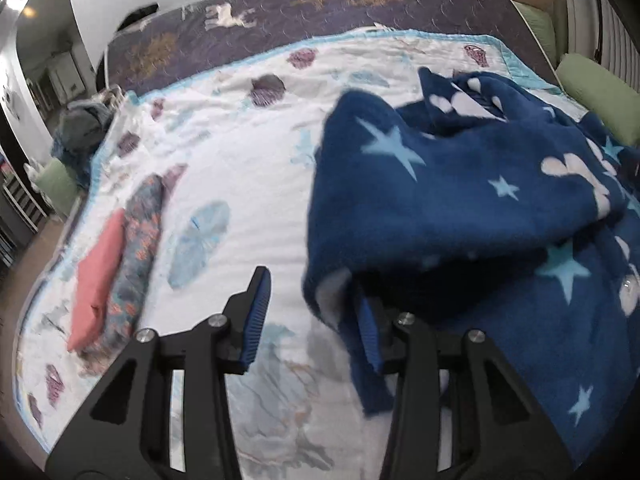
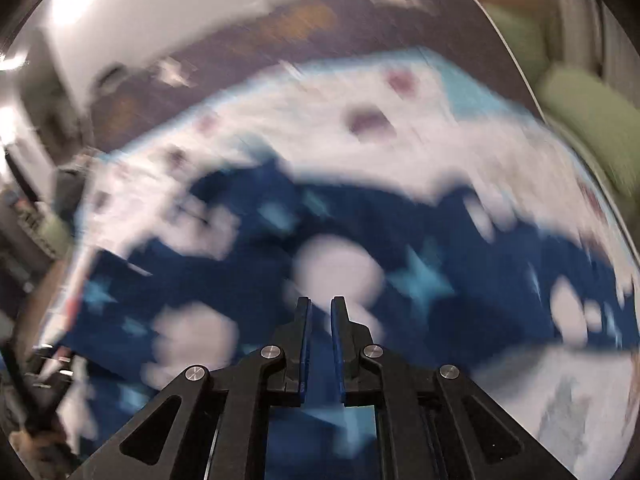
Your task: Fold small clothes
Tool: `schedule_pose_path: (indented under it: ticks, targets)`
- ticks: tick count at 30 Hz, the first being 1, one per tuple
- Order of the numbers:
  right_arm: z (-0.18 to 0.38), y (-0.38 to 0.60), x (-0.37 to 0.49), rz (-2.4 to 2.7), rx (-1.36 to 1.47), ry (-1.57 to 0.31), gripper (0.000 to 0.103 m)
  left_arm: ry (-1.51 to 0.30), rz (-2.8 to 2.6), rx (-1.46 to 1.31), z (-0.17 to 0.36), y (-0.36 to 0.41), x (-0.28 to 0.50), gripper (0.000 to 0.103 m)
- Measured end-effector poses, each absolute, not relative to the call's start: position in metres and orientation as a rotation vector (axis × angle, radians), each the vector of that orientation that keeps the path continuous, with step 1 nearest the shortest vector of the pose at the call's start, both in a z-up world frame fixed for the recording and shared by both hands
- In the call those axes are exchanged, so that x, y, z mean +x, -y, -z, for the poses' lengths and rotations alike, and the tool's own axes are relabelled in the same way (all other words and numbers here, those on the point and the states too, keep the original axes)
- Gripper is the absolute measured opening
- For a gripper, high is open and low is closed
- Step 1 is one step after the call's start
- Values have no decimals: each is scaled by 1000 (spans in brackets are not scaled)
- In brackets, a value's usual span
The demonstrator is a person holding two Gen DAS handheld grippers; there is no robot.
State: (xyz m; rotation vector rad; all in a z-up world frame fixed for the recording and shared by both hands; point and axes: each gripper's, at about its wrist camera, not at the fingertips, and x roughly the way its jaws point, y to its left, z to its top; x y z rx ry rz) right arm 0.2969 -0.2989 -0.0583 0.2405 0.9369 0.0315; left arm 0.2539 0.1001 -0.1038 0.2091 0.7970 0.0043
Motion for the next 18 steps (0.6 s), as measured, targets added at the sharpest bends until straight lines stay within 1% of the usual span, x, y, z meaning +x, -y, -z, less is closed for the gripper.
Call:
schedule_pose_path:
  ticks: [2,3,6,8,9,11,13,16,18]
  targets:
    - [86,319,291,-12,332,-1003,11,-793,-7,202,103,-102,250,44]
    - [89,325,288,-36,379,-997,11,-789,-9,205,101,-102,248,44]
    - [84,331,280,-116,469,-959,21,-776,-16,204,94,-105,245,44]
    - [76,327,281,-207,514,-951,35,-767,-24,203,90,-108,244,44]
    - [73,323,283,-240,522,-953,40,-768,-25,200,90,-109,245,45]
    - [71,311,289,-299,520,-968,57,-783,-38,195,93,-112,247,47]
    - [75,297,302,-323,494,-995,64,-800,-34,175,92,-115,246,47]
    - [82,277,322,-307,426,-1014,68,-799,23,90,80,-123,235,47]
    - [88,267,336,-317,377,-1021,75,-781,67,18,67,-132,232,47]
